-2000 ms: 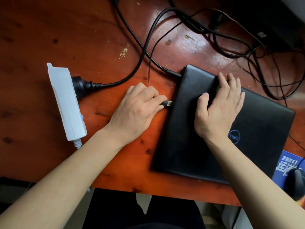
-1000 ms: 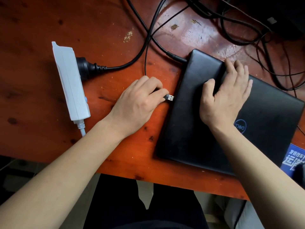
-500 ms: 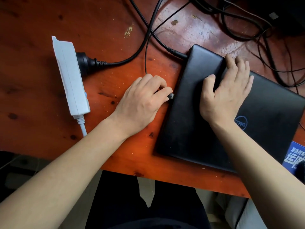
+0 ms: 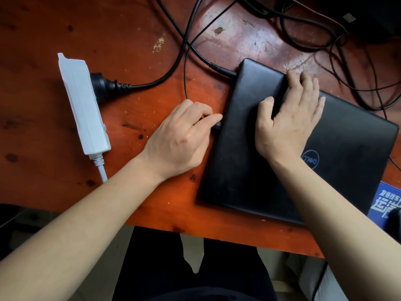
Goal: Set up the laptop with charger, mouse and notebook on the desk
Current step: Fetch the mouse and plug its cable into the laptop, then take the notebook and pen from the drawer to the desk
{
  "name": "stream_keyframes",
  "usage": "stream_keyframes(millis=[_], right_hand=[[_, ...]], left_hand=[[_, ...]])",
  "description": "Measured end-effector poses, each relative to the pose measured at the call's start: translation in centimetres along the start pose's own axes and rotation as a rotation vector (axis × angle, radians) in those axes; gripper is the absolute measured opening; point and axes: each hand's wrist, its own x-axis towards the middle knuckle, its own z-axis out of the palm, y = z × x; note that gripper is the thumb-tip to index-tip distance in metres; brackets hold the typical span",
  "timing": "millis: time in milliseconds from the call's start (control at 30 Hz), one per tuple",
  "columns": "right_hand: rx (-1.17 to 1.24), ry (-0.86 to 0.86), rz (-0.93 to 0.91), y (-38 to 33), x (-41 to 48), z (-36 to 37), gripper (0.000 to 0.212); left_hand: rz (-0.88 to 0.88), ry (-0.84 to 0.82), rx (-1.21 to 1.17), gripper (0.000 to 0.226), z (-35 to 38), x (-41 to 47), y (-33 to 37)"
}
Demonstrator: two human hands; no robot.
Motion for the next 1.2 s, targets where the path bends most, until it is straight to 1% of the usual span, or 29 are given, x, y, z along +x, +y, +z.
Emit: stream_keyframes(millis=[133, 233, 300, 367, 400, 500, 533, 600, 667, 733, 800, 933, 1000, 1100, 1167, 1200], right_hand=[[0.001, 0.007, -0.007, 0.2, 0.1, 0.1, 0.064], [-0.002, 0.011, -0.001, 0.2, 0.2, 0.2, 0.064], [0.0, 0.004, 0.003, 0.1, 0.1, 0.1, 0.064], [0.006, 0.0, 0.004, -0.1, 0.1, 0.0, 0.064], [0.006, -0.001, 0.004, -0.1, 0.0, -0.1, 0.064], [-0.008, -0.013, 0.0, -0.1, 0.0, -0.2, 0.065], [-0.015, -0.022, 0.0, 0.0, 0.0, -0.2, 0.066], [-0.025, -0.036, -0.001, 0.0, 0.0, -0.2, 0.066], [-0.048, -0.051, -0.004, -0.1, 0.0, 0.0, 0.067], [-0.083, -0.087, -0.013, -0.2, -0.1, -0.1, 0.068], [-0.109, -0.162, -0.022, -0.2, -0.2, -0.9, 0.069], [-0.157, -0.352, -0.071, 0.4, -0.7, -3.8, 0.068], [-0.162, -0.429, -0.089, 0.7, -1.7, -5.9, 0.069], [-0.185, -0.434, -0.143, 1.1, -2.4, -10.0, 0.07], [-0.191, -0.388, -0.196, 0.9, -1.4, -12.8, 0.07], [-0.172, -0.334, -0.233, 0.3, -0.4, -14.6, 0.07]], left_hand=[[0.041, 0.025, 0.01, 0.033, 0.1, -0.1, -0.4], [0.071, 0.053, 0.0, 0.031, 0.1, 0.0, -0.4], [0.059, 0.076, -0.038, 0.03, 0.0, 0.2, -0.3], [-0.015, 0.111, -0.059, 0.035, 0.0, 0.3, -0.1], [-0.081, 0.147, -0.026, 0.038, -0.1, 0.3, 0.0], [-0.358, 0.257, 0.221, 0.043, -0.2, 0.7, 0.1], [-0.426, 0.243, 0.3, 0.046, 0.0, 0.8, 0.2], [-0.479, 0.14, 0.405, 0.054, 0.3, 1.1, 0.4], [-0.495, 0.04, 0.441, 0.06, 0.7, 1.2, 0.2], [-0.513, -0.006, 0.442, 0.06, 0.7, 1.1, 0.1], [-0.531, -0.059, 0.431, 0.06, 0.2, 0.9, 0.5], [-0.538, -0.266, 0.434, 0.071, -1.5, -0.1, 1.9], [-0.561, -0.331, 0.391, 0.073, -2.9, -0.7, 2.6], [-0.556, -0.327, 0.43, 0.071, -6.6, -0.5, 4.6], [-0.534, -0.281, 0.498, 0.071, -9.5, 0.7, 6.2], [-0.531, -0.222, 0.528, 0.07, -11.5, 1.5, 7.2]])
